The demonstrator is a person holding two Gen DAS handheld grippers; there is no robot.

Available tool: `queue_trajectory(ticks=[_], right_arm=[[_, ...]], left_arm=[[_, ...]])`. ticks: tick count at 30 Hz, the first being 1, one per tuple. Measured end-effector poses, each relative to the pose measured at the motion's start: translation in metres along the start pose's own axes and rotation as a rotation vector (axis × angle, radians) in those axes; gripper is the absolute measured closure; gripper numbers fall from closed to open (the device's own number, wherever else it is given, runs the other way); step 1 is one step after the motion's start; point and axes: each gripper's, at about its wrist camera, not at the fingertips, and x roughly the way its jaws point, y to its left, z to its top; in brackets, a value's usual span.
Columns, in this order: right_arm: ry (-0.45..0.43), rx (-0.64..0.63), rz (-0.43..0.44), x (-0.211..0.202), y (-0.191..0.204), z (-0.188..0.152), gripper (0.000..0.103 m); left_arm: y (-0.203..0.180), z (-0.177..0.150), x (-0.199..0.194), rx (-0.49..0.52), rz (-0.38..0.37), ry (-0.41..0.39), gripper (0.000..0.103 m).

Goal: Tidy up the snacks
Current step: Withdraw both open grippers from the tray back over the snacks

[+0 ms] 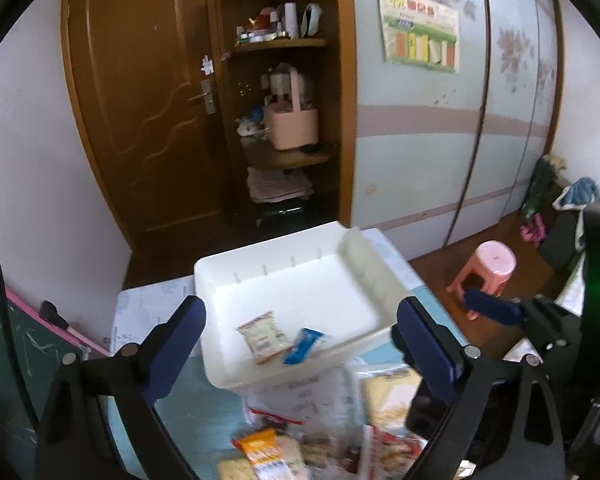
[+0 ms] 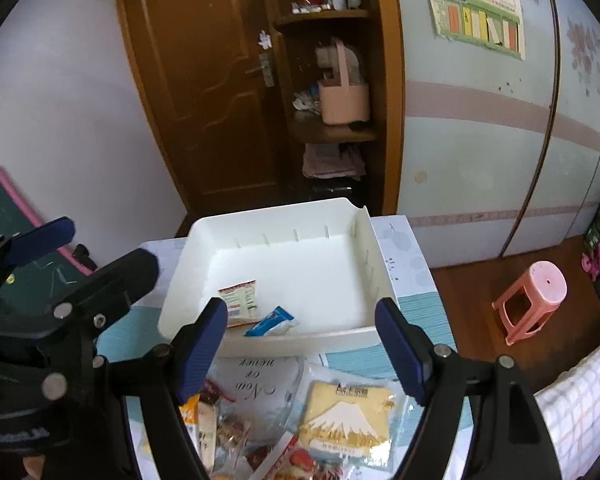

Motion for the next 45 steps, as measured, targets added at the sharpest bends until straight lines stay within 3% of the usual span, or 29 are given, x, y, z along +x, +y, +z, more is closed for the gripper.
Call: queue_trajectory(ticks=[4, 9, 13, 18, 22, 30, 39, 45], right_arm=[[-0.043, 0.007, 0.009, -0.026, -0.003, -0.011, 0.026], [-0.083, 0.013, 0.015, -0.056, -0.007, -0.026, 0.026], [-0.096, 0.026, 0.024, -0.074, -0.013, -0.046, 0.026], [-0.075, 0.023, 0.012, -0.089, -0.017, -0.074, 0.026], [-0.045, 0.003, -0.026, -0.096, -0.016, -0.094, 0.026], [-0.033, -0.071, -0.097, -0.104, -0.010, -0.139, 0.025], [0.040, -0.044, -0.091, -0.092, -0.025, -0.184, 0.026], [0.121, -0.008, -0.108, -0.077, -0.039, -0.213, 0.026]], left_arm=[[-0.008, -0.008, -0.023, -0.011, -0.016, -0.011, 0.007], [-0.002, -0.026, -0.040, -0.105, -0.094, 0.022, 0.006], [0.003, -0.048, -0.053, -0.129, -0.069, 0.016, 0.001], [0.001, -0.074, -0.060, -0.094, -0.035, 0.039, 0.001], [0.003, -0.098, -0.067, -0.108, -0.064, 0.037, 0.001], [-0.005, -0.147, -0.060, -0.069, 0.006, 0.080, 0.001], [-0.023, -0.187, -0.047, 0.028, -0.013, 0.125, 0.004], [-0.020, -0.206, -0.029, 0.002, -0.080, 0.206, 0.004]])
